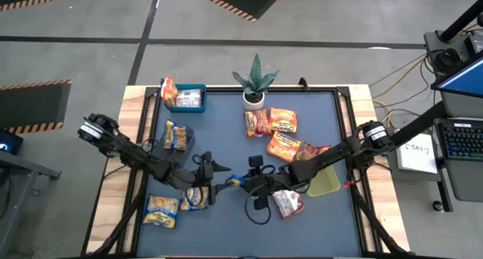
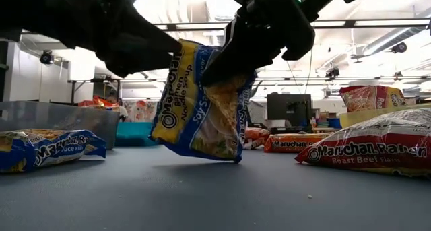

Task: Sort Maruchan noodles
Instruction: Put the blue noodle pack into the black bin

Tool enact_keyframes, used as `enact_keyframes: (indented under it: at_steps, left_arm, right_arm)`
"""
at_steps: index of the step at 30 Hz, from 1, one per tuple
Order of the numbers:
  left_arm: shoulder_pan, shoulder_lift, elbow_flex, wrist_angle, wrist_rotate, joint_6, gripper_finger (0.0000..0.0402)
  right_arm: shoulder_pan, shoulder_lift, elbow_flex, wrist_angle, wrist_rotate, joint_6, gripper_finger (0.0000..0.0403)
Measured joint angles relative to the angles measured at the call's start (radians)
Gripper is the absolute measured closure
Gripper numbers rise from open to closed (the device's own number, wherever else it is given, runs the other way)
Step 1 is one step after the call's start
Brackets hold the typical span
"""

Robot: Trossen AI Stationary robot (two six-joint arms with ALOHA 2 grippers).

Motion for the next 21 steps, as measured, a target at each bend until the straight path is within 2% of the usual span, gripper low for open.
enact_keyframes:
  at_steps: [4,7,15,21]
  left_arm:
    - [0.007,0.031,-0.037,0.148,0.014,0.026,0.0170]
    - [0.013,0.069,-0.032,0.191,0.028,0.027,0.0170]
    - [0.016,0.204,0.034,0.207,0.036,0.035,0.0170]
    - [0.017,0.233,0.047,0.226,0.029,0.057,0.0179]
  right_arm:
    - [-0.010,0.000,0.000,0.000,-0.003,-0.002,0.0274]
    - [-0.021,0.000,0.000,0.003,-0.002,-0.008,0.0274]
    - [-0.043,0.000,0.000,0.005,-0.025,-0.017,0.0274]
    - [-0.045,0.000,0.000,0.006,-0.025,-0.017,0.0273]
